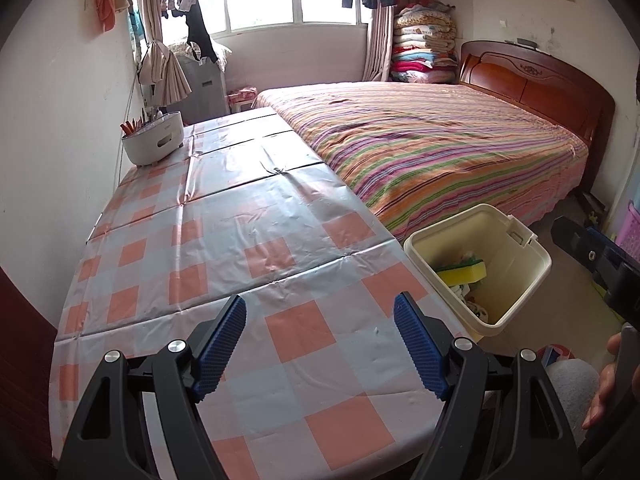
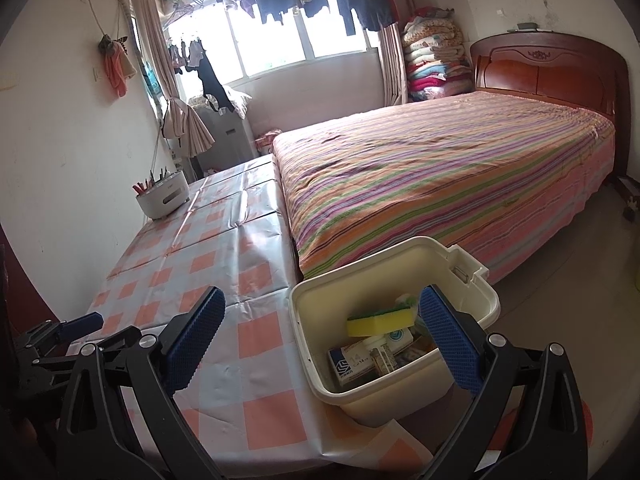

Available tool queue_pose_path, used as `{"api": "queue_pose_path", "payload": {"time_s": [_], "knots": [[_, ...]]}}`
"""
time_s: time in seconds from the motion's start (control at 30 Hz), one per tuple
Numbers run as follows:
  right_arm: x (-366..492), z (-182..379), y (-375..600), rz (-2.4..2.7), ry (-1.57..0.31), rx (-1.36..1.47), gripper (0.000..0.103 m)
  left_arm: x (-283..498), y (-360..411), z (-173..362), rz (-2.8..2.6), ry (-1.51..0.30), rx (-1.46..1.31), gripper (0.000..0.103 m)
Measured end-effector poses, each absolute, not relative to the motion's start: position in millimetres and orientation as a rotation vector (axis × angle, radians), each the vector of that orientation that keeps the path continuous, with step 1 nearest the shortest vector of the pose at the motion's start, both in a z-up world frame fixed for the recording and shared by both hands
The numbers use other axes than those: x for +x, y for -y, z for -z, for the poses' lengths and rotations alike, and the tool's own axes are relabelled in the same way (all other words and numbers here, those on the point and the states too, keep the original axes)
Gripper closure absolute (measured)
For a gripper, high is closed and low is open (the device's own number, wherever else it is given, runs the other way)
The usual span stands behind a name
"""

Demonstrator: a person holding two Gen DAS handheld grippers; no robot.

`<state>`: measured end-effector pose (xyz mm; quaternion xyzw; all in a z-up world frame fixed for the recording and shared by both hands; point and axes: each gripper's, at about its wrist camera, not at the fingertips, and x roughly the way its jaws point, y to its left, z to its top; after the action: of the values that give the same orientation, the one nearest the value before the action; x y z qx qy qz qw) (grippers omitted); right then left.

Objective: Collect trash

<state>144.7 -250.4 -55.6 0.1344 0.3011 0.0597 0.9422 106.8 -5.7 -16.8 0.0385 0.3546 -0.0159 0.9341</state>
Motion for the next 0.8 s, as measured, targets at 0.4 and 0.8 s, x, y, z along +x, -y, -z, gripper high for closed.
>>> {"api": "queue_pose_path", "payload": {"time_s": [0.4,0.8], "knots": [[144.7,59.5,258.4,-0.109,-0.624,0.29,0.007,109.5,20.5,17.3,0.059,-0.743,0.109,0.029],[144.7,62.0,264.8,-0.105,-0.634,0.294,0.007,107.3,34.4,18.9,0.121,-0.72,0.134,0.029]]}}
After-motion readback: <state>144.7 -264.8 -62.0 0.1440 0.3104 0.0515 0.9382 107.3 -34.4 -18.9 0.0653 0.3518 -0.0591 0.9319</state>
